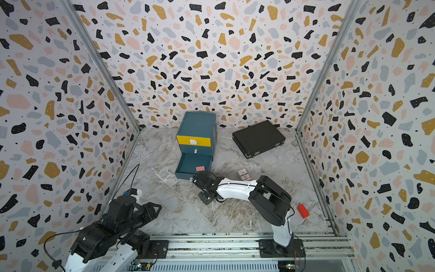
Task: Put the binder clips in the drawer according to color
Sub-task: Pick up the binder clip at the center of the board, then place the binder clip in the drawer.
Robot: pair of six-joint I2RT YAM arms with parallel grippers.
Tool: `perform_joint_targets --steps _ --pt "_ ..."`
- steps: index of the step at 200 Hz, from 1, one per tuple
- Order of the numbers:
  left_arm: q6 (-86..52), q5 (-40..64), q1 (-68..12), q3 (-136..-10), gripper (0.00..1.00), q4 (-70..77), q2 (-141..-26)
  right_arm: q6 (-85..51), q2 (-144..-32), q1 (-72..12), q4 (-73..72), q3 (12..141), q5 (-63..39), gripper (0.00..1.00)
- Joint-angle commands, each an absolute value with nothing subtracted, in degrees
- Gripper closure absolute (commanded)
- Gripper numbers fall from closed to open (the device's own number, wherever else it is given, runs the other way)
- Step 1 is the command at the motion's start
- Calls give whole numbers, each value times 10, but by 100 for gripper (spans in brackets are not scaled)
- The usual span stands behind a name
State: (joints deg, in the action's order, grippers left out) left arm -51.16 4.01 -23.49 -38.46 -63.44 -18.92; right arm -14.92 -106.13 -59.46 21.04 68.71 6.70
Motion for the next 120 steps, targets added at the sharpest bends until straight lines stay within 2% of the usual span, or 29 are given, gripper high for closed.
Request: perform_joint_targets --steps 1,35,96,120 --pt "-512 52 -233 -368 49 -607 -192 -164 -999 -592 234 696 86 82" --pt "-514 58 -233 -367 49 -602 -193 -181 -1009 -581 277 766 93 82" --pt "-514 59 -233 -381 49 -606 -196 -220 -1126 -529 332 940 110 81" --pt "-514 60 -233 -386 49 -606 -197 -223 -1172 -517 349 988 100 74"
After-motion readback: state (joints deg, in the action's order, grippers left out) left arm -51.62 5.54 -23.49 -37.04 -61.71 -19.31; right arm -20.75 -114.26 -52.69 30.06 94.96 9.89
